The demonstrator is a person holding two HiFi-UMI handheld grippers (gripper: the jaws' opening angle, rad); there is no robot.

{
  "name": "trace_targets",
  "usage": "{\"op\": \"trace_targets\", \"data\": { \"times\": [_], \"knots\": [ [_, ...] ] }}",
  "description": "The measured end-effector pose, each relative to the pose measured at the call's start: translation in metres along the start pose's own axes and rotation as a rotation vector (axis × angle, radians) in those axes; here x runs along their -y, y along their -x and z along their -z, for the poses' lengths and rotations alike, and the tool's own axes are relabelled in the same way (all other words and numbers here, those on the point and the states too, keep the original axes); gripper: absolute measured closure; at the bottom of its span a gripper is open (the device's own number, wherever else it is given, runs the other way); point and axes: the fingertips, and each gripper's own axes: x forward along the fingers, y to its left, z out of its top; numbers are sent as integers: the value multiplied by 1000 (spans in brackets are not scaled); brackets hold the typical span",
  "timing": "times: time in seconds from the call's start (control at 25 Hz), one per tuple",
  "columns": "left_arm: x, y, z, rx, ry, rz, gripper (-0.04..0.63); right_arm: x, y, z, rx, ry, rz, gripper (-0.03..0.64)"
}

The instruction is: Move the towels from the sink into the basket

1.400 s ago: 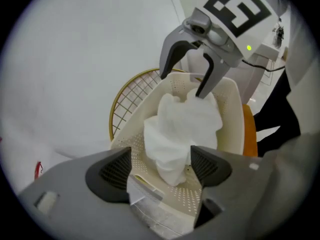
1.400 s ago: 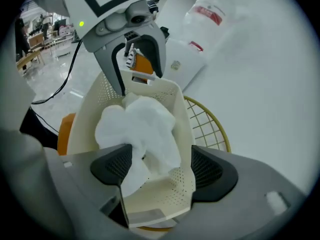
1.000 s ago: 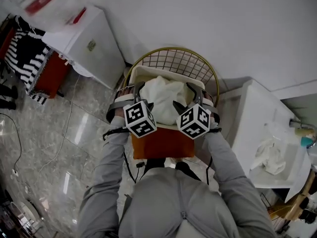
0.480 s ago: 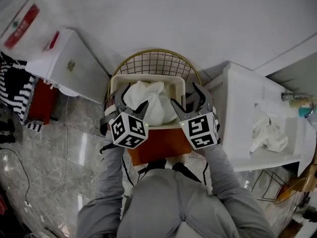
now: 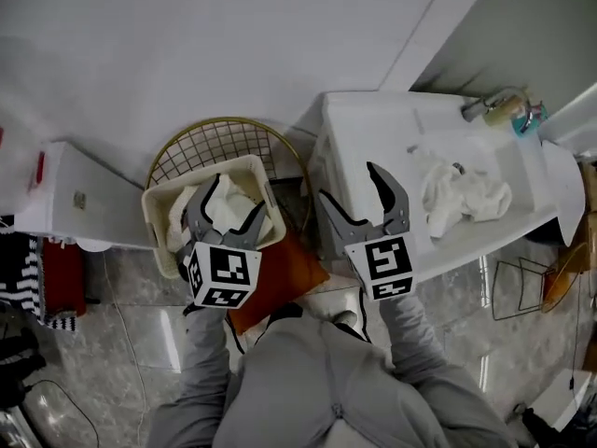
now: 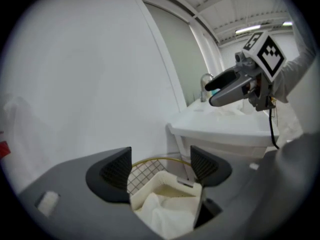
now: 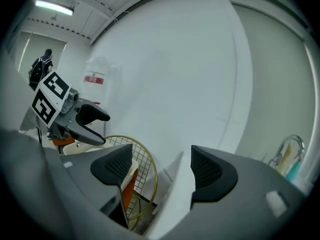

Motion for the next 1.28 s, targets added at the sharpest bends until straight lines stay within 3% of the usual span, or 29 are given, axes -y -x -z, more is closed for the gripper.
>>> {"op": "trace_targets", "data": {
  "times": [0.16, 0.4, 0.76, 0.96, 1.28],
  "knots": [
    [57, -7, -53, 80, -32, 50, 196, 55, 60, 16, 18, -70, 109, 270],
    [155, -9, -124, 174, -91, 138, 196, 125, 163, 43, 6, 4, 273, 270],
    [306, -11, -189, 248, -137, 261, 196, 211, 299, 104, -24, -37, 435, 270],
    [369, -10, -231, 335, -157, 343, 196, 250, 366, 131, -21, -84, 546, 270],
    [443, -34, -282, 373, -214, 450, 196, 312, 441, 166, -52, -165, 709, 270]
  ]
}}
